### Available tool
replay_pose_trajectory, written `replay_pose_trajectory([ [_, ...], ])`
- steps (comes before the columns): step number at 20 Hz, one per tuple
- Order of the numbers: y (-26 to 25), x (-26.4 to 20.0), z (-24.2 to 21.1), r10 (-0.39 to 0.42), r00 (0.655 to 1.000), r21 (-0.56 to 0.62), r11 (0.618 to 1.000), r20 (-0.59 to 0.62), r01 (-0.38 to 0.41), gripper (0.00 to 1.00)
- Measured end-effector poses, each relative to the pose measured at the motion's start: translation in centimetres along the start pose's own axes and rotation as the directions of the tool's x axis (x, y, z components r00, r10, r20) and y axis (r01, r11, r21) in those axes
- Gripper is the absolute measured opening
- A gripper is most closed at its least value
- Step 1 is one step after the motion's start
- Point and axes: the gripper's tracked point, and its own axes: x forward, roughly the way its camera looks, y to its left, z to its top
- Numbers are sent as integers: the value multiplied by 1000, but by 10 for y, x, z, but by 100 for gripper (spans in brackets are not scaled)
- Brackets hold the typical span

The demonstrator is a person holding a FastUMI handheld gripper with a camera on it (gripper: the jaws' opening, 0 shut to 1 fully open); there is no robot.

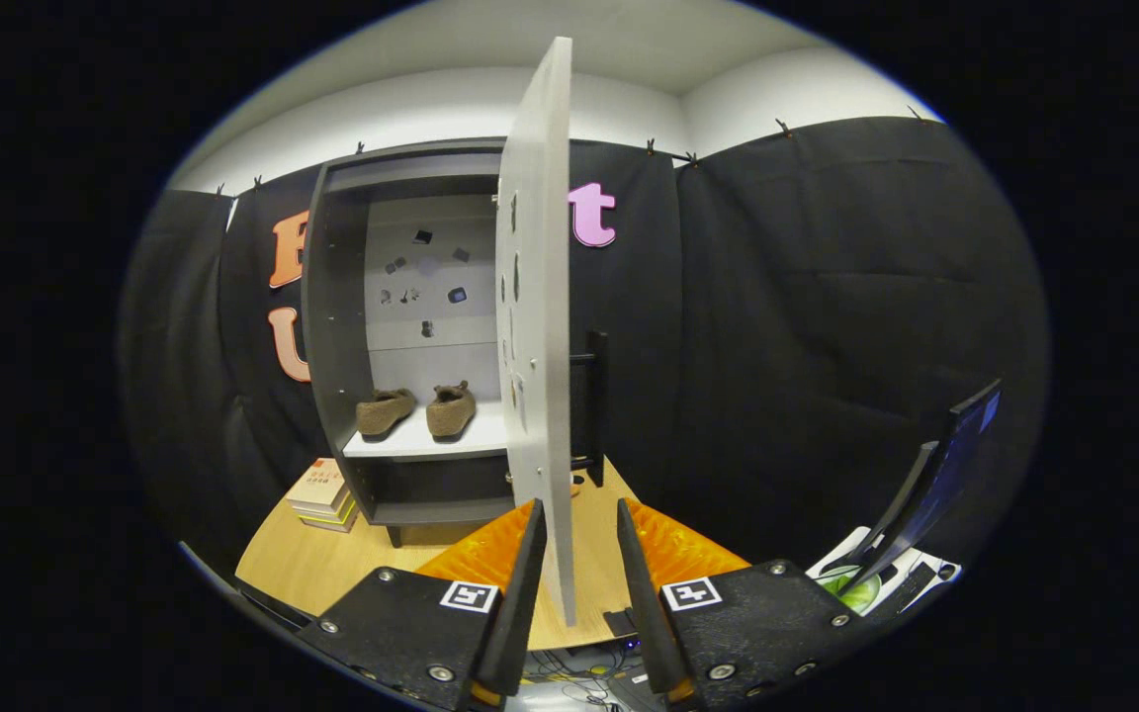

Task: Open the shoe cabinet door, grab the shoes and put them into the shoe cabinet, then close the shoe cabinet door.

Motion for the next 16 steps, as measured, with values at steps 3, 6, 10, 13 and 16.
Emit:
replay_pose_trajectory([
  [3,-18,17,0,45,999,18,999,3,-45,47],
  [6,-27,36,0,89,996,27,996,11,-90,49],
  [10,-28,57,-3,156,988,33,987,13,-156,51],
  [13,-24,69,-8,195,981,36,980,3,-195,53],
  [16,-21,73,-8,219,976,19,976,9,-219,53],
])
